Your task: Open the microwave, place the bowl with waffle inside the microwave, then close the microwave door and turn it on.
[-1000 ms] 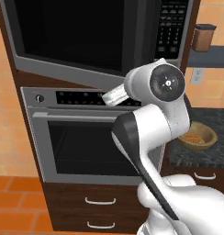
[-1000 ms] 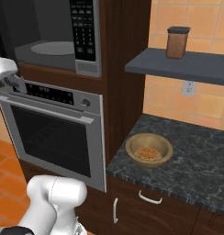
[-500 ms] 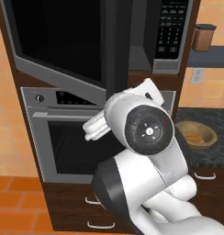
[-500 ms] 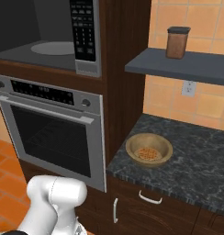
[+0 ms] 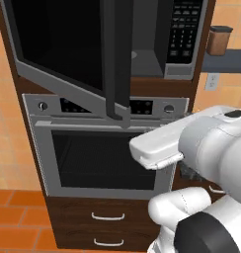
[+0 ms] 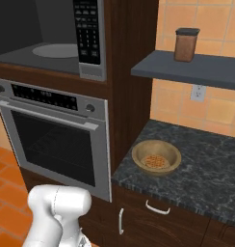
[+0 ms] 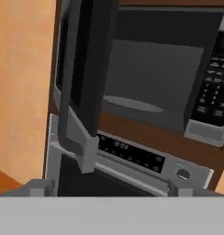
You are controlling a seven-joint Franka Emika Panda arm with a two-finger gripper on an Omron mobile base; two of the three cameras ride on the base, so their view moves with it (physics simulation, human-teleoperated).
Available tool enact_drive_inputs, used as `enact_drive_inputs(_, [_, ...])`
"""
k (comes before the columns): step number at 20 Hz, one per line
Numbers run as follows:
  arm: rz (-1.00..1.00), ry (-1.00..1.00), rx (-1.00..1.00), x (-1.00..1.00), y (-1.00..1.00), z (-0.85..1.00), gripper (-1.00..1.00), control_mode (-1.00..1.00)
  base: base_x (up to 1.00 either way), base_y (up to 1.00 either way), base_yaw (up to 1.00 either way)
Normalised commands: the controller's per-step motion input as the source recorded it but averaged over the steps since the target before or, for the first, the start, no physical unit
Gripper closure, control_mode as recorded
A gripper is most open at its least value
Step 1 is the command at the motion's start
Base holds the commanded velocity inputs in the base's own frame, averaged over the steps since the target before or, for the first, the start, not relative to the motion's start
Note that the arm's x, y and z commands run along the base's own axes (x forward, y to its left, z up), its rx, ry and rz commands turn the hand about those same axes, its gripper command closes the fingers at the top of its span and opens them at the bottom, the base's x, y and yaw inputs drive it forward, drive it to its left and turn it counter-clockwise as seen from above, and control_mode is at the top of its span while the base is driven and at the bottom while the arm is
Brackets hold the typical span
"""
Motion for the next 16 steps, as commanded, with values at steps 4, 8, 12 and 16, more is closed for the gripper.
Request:
enact_drive_inputs(4, [0.00, 0.11, 0.35, -0.08, -0.98, 0.60, -1.00, -1.00, 0.00, 0.00, 0.00])
enact_drive_inputs(8, [0.00, 0.26, 0.54, 0.02, -0.99, 0.13, -1.00, -1.00, 0.00, 0.00, 0.00])
enact_drive_inputs(12, [0.00, 0.45, 0.66, 0.00, -0.71, 0.00, -1.00, -1.00, 0.00, 0.00, 0.00])
enact_drive_inputs(16, [0.00, 0.44, 0.54, 0.00, -0.23, 0.00, -1.00, -1.00, 0.00, 0.00, 0.00])
